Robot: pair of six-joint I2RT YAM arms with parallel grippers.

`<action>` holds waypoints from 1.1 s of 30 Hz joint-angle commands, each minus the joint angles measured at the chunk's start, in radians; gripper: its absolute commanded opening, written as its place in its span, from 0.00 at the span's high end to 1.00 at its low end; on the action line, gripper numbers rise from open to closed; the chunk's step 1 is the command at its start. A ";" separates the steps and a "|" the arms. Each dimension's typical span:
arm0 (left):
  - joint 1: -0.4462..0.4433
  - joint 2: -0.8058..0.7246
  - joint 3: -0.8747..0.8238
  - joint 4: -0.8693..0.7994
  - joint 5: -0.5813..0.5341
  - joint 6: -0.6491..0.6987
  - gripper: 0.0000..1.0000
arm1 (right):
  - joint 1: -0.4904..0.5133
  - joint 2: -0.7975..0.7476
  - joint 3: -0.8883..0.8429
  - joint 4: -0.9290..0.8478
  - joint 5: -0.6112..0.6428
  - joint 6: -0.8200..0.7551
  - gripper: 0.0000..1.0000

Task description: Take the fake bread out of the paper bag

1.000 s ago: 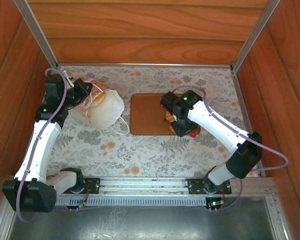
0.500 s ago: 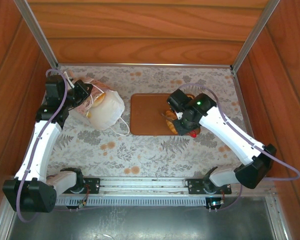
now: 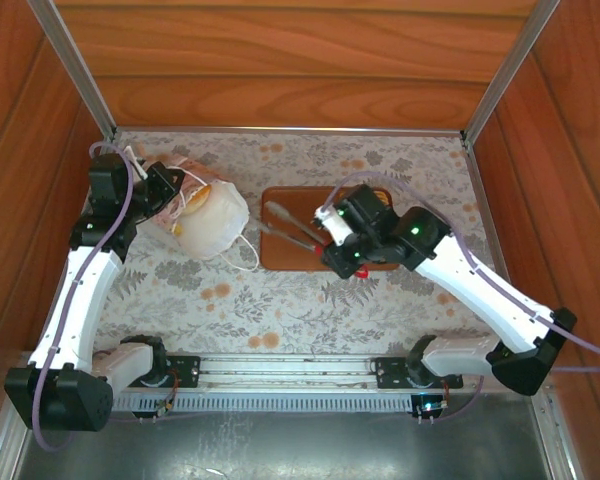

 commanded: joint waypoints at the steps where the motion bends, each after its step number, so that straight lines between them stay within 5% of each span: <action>1: 0.010 -0.019 -0.008 0.013 -0.007 -0.008 1.00 | 0.070 0.041 0.016 0.075 0.017 -0.107 0.65; 12: 0.010 -0.033 -0.015 0.005 0.003 -0.023 1.00 | 0.167 0.301 0.173 0.196 0.354 -0.220 0.62; 33: 0.010 0.000 0.027 0.003 0.037 -0.018 1.00 | 0.225 0.686 0.402 0.329 0.598 -0.425 0.56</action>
